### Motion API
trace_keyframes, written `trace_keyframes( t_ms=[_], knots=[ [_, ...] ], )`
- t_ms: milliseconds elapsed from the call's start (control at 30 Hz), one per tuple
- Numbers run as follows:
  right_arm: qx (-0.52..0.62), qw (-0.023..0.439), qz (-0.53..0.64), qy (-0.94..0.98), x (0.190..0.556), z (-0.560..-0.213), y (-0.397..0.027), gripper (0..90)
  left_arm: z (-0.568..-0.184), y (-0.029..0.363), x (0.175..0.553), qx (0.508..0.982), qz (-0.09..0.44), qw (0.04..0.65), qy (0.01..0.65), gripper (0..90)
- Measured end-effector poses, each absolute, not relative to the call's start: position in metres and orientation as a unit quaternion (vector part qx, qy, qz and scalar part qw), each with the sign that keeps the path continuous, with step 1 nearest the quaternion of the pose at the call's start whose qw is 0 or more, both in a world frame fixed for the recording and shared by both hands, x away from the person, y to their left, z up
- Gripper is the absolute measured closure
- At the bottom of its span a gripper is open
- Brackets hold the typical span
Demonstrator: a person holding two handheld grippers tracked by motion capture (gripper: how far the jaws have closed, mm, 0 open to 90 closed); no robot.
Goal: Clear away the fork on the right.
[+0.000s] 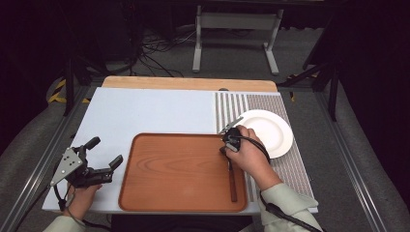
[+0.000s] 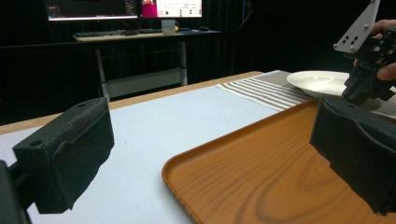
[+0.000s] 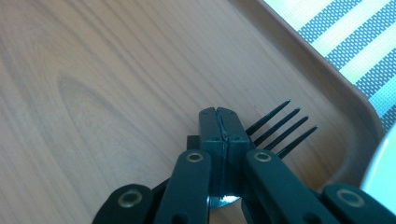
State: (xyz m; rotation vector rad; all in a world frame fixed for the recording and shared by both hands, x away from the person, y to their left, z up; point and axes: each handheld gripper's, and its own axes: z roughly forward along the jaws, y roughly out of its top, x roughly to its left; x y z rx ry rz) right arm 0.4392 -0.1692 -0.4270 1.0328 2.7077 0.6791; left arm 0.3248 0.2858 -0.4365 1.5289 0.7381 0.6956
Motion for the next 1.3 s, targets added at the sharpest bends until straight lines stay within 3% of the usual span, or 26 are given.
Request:
trace_keyframes(
  t_ms=[333,533,600,700,800,833,933,1300],
  knots=[
    [0.349,0.082,0.228,0.905,0.439,-0.426,-0.171,89.4,-0.437,0.286,0.325,0.661,0.301,0.609,0.319,0.2],
    [0.345,0.081,0.239,0.904,0.438,-0.421,-0.170,83.6,-0.437,0.286,0.325,0.661,0.301,0.609,0.320,0.2],
    [0.344,0.078,0.249,0.902,0.436,-0.417,-0.169,77.6,-0.437,0.286,0.325,0.662,0.301,0.607,0.320,0.2],
    [0.338,0.060,0.271,0.899,0.434,-0.412,-0.168,59.1,-0.437,0.286,0.324,0.662,0.301,0.607,0.320,0.2],
    [0.299,0.092,0.287,0.905,0.433,-0.407,-0.165,32.2,-0.437,0.286,0.324,0.661,0.302,0.607,0.321,0.2],
    [0.299,0.092,0.287,0.905,0.433,-0.407,-0.165,32.2,-0.437,0.287,0.324,0.661,0.302,0.607,0.321,0.2],
    [0.269,0.101,0.305,0.908,0.432,-0.401,-0.163,20.3,-0.437,0.287,0.323,0.661,0.302,0.607,0.322,0.2],
    [0.208,0.122,0.356,0.903,0.423,-0.382,-0.166,14.1,-0.437,0.287,0.324,0.661,0.302,0.608,0.320,0.2]
  ],
)
